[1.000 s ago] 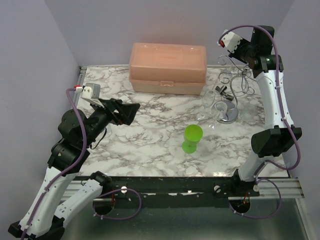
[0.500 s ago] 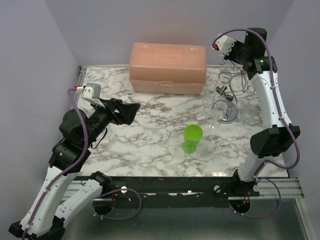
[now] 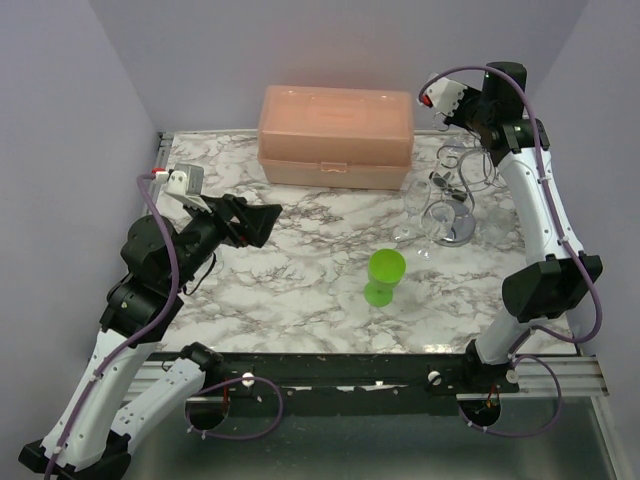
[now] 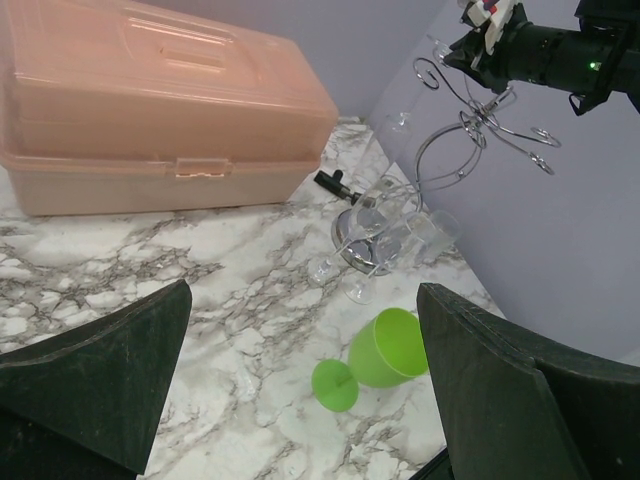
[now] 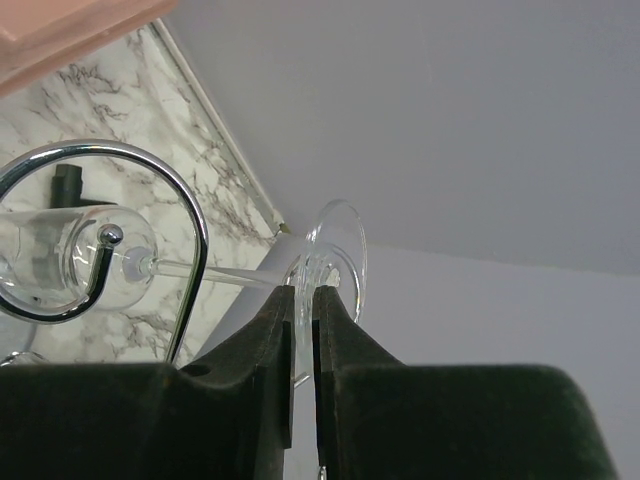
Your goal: Place the wine glass upside down on the wine glass rack
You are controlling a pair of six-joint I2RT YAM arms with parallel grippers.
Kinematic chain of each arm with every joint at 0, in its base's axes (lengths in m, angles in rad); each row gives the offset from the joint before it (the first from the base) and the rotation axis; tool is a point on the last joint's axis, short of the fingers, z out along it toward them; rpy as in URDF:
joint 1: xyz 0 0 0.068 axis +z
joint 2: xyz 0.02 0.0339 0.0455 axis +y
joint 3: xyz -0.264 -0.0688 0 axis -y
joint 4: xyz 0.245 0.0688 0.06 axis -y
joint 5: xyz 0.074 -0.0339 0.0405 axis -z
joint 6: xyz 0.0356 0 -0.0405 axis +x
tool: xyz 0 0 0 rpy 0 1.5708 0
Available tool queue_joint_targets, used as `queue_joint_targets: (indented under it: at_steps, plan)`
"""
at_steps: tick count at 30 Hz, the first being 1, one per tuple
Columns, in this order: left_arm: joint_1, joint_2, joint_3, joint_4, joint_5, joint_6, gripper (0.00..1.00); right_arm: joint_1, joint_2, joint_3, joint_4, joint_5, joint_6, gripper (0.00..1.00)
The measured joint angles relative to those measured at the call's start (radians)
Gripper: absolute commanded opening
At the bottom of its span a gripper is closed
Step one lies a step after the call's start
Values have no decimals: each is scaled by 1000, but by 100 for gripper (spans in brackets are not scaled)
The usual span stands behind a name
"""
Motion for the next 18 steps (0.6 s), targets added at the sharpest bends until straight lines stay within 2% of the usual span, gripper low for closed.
queue_joint_targets:
  at_steps: [9,18]
  plan:
    - [2,5,0,11,6,0,99,7,-3,-1,-11,0,13,21]
    - [7,1,-3,12,7,0,98,11,-3,-1,-52,-15,40,31]
